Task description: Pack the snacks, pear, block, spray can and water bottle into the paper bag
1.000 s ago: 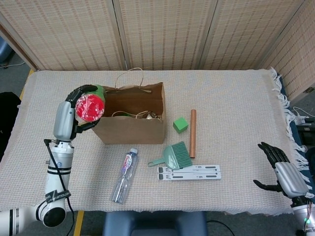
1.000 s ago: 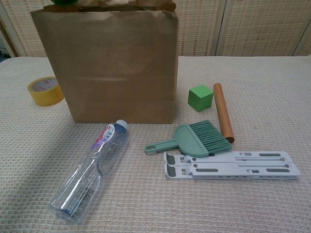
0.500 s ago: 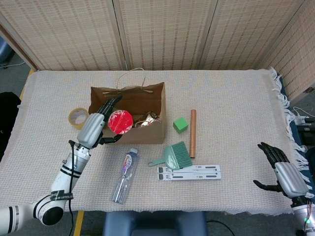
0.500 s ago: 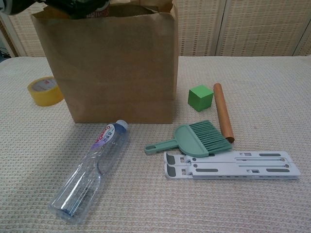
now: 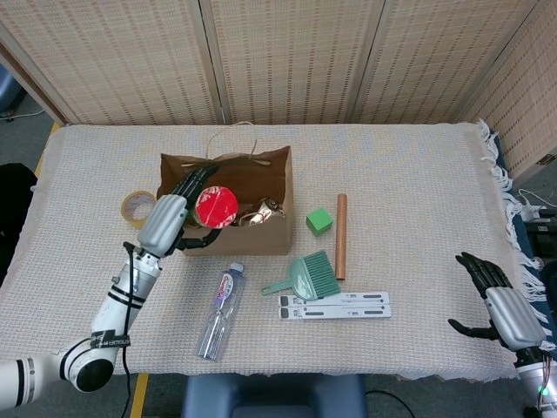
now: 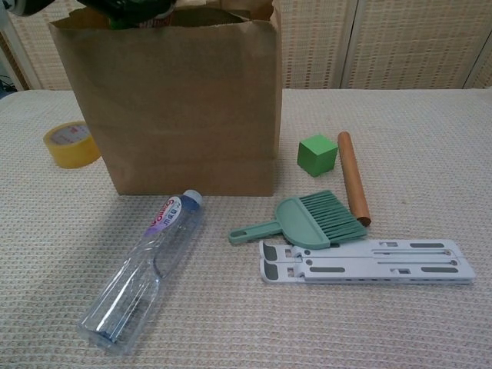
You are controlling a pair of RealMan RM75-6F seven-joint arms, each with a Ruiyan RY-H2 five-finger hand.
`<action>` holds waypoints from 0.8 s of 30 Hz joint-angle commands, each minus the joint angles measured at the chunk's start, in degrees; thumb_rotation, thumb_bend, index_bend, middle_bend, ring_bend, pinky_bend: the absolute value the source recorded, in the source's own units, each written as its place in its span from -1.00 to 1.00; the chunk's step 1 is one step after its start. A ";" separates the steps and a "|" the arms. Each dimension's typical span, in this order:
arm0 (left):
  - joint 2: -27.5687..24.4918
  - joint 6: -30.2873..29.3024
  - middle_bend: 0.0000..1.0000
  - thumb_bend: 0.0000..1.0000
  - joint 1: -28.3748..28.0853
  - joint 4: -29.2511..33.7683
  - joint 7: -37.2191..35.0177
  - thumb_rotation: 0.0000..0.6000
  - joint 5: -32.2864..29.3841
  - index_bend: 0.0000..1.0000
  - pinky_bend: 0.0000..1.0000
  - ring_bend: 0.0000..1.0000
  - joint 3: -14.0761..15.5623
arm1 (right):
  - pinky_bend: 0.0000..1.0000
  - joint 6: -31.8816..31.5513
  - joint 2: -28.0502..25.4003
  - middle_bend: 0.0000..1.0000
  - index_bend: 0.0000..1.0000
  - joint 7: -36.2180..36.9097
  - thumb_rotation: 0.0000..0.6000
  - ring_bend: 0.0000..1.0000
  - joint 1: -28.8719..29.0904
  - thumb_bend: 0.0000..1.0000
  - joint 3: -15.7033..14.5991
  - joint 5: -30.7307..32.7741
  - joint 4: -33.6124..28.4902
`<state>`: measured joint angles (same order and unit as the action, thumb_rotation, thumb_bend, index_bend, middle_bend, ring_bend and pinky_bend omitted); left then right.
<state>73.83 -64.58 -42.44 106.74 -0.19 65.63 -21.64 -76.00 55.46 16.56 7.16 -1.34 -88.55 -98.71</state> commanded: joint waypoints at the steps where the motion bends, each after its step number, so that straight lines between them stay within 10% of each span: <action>1: 0.25 2.45 -1.00 -0.29 -2.47 -1.31 2.40 1.00 -4.05 -1.00 -0.83 -1.00 -1.55 | -0.97 0.05 0.02 -1.00 -1.00 -0.28 1.00 -1.00 0.02 -0.88 0.05 0.15 0.01; 24: 0.84 5.39 -1.00 -0.35 -11.08 -2.75 13.64 1.00 -23.00 -1.00 -0.85 -1.00 -4.56 | -0.97 0.13 -0.18 -1.00 -1.00 -0.54 1.00 -1.00 0.02 -0.88 0.12 0.28 -0.12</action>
<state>75.18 -59.75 -52.98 103.31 12.60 45.82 -25.97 -75.88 55.27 16.02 7.16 -1.23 -88.27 -98.84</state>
